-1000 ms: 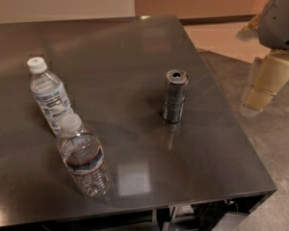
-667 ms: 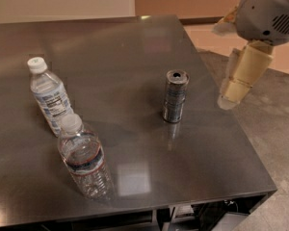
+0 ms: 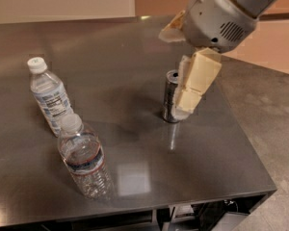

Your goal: Move water bottle near redbull can

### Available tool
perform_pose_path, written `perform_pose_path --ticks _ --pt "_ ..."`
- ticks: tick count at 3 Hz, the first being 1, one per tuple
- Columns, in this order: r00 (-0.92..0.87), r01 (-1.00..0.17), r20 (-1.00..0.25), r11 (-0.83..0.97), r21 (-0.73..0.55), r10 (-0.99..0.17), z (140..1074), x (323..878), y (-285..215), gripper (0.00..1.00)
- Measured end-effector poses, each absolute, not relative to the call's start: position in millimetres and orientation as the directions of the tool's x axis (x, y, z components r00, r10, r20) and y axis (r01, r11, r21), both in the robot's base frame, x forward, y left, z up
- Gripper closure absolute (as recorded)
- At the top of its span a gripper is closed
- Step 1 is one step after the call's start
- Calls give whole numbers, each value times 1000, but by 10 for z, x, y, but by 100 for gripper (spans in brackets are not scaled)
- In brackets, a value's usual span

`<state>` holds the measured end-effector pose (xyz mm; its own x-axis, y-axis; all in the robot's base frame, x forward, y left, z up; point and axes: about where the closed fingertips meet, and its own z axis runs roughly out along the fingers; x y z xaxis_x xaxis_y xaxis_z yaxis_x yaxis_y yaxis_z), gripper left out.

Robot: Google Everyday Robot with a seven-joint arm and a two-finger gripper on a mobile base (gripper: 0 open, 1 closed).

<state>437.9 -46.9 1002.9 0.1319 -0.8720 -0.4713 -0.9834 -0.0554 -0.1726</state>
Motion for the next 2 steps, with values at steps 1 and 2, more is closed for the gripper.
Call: perform_pose_path --ticks 1,2 --pt "215 -975 -497 -152 -164 -841 9953 4180 -94 0" --pt "283 -959 -519 -234 -160 -807 9902 3969 233 0"
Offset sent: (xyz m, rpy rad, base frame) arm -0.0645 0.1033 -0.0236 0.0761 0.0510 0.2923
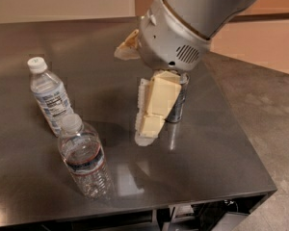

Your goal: Move water bottle near redbull can

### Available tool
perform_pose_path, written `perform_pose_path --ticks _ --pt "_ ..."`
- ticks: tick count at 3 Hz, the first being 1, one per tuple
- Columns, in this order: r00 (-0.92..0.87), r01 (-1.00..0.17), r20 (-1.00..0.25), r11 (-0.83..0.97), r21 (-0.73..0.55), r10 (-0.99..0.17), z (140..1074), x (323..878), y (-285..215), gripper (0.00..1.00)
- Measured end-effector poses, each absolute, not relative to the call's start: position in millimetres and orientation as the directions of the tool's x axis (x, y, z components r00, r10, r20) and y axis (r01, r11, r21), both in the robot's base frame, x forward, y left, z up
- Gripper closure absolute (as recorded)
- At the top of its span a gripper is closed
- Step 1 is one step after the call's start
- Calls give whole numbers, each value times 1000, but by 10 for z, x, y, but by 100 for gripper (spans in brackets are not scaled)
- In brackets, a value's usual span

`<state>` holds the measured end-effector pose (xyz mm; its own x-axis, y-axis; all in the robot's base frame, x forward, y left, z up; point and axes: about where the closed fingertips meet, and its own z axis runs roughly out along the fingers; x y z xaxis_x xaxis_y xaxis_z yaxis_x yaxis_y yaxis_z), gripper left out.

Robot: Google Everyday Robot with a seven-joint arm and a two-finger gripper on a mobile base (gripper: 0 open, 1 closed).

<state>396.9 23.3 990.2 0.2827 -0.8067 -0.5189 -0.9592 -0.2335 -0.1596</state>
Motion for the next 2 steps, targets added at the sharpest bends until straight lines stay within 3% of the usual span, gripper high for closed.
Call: perform_pose_path --ticks 2 --pt "370 -927 -555 -337 -166 -745 9915 3504 669 0"
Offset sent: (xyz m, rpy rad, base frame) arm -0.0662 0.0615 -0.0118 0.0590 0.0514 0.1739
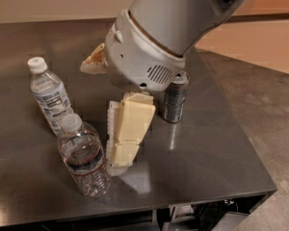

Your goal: Move water bottle near redbull can

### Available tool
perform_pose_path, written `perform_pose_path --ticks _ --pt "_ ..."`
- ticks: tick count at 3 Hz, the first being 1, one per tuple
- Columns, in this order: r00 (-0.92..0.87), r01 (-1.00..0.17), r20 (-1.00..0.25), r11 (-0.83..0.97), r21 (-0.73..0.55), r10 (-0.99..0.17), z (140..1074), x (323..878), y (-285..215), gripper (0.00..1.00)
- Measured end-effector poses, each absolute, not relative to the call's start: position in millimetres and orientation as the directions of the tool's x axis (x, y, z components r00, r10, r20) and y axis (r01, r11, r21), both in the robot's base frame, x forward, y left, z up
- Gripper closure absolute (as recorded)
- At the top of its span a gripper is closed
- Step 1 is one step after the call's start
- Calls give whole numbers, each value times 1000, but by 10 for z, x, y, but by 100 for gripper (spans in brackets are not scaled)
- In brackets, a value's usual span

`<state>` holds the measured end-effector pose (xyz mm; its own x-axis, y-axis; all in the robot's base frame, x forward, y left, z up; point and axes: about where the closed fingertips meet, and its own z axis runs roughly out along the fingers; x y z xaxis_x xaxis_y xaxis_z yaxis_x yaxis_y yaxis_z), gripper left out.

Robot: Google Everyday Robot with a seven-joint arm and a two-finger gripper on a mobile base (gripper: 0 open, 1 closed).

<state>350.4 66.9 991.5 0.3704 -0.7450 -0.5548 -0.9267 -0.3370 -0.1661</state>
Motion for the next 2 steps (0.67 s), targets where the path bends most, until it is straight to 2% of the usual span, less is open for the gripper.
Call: perform_pose_path --ticks 2 --pt "374 -921 -517 -373 -111 -770 9694 3300 905 0"
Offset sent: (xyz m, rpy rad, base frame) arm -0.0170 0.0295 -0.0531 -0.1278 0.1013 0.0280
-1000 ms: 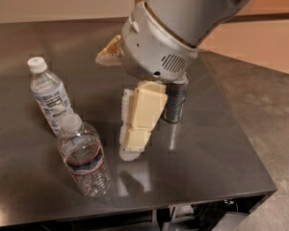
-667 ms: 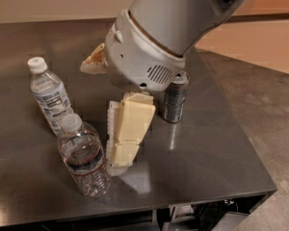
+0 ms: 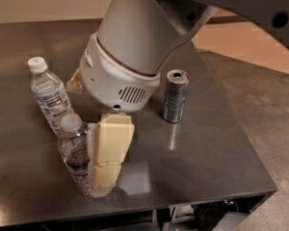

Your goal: Move water bottle near redbull can

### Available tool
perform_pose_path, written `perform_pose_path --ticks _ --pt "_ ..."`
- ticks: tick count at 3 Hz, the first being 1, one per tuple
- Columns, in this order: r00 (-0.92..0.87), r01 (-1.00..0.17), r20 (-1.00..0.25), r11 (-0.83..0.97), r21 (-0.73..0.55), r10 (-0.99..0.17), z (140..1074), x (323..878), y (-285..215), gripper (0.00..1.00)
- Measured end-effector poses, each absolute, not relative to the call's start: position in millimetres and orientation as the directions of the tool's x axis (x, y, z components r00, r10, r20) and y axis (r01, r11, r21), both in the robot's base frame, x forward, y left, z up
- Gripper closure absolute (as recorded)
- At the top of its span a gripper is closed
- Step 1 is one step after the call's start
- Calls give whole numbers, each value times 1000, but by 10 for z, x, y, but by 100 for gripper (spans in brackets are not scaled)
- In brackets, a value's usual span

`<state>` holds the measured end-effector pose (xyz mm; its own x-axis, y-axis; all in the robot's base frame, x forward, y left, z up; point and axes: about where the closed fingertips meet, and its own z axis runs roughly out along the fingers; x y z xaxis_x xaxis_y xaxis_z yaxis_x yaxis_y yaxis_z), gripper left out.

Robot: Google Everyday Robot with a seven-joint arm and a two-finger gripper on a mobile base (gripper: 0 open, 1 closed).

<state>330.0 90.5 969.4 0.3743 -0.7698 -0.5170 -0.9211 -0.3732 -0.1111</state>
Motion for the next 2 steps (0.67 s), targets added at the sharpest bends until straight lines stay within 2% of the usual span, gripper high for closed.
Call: perform_pose_path --ticks 1,2 --pt "364 -924 -499 -373 -85 -787 9575 3289 956 0" --pt "354 -926 -489 -372 -64 -797 9496 3288 990 17"
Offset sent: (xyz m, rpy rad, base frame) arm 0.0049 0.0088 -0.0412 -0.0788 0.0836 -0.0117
